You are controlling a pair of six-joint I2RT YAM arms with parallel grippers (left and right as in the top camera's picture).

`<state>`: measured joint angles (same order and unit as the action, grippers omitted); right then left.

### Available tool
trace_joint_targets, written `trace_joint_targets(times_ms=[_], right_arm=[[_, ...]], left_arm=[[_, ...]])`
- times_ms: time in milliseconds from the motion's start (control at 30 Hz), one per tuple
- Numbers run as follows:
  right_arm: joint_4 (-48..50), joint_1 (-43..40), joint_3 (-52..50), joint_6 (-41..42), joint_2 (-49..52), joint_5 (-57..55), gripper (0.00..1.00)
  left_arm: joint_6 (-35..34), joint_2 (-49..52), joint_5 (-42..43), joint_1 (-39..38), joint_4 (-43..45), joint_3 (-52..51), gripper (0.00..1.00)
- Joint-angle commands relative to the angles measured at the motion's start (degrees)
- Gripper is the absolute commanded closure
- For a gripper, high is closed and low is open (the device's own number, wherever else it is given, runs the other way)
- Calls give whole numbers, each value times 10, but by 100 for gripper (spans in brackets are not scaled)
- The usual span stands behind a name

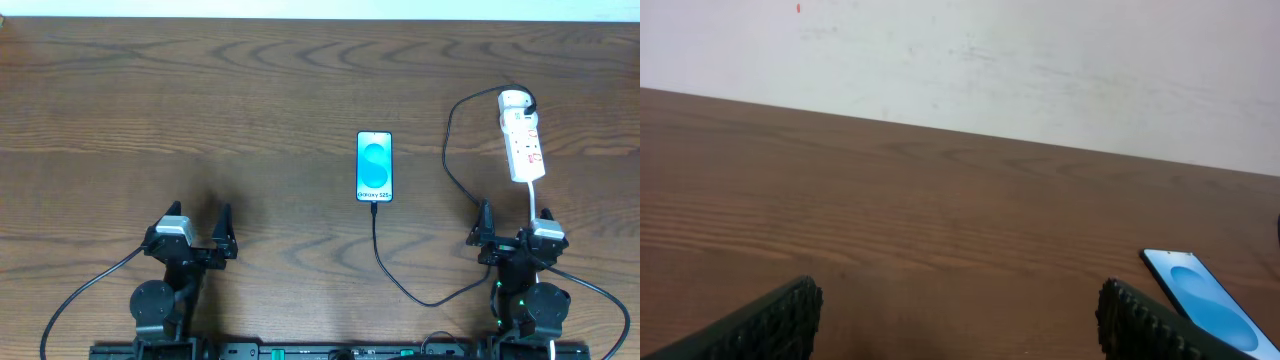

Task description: Plug charger to phone and switch on socket

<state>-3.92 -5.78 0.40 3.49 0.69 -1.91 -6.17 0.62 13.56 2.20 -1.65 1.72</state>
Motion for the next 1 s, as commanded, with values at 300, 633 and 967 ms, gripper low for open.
trace_joint_targets(times_ms=[300,633,967], right_arm=[[-2,-7,-1,7,-4,4,1],[-2,-7,-1,8,-4,3,1],[-2,-7,-1,8,-3,3,1]], left_arm=[[43,-5,-151,-8,-25,-15,12],[160,-5,-141,-33,-26,-15,12],[143,-5,-140,-33,-27,-15,12]])
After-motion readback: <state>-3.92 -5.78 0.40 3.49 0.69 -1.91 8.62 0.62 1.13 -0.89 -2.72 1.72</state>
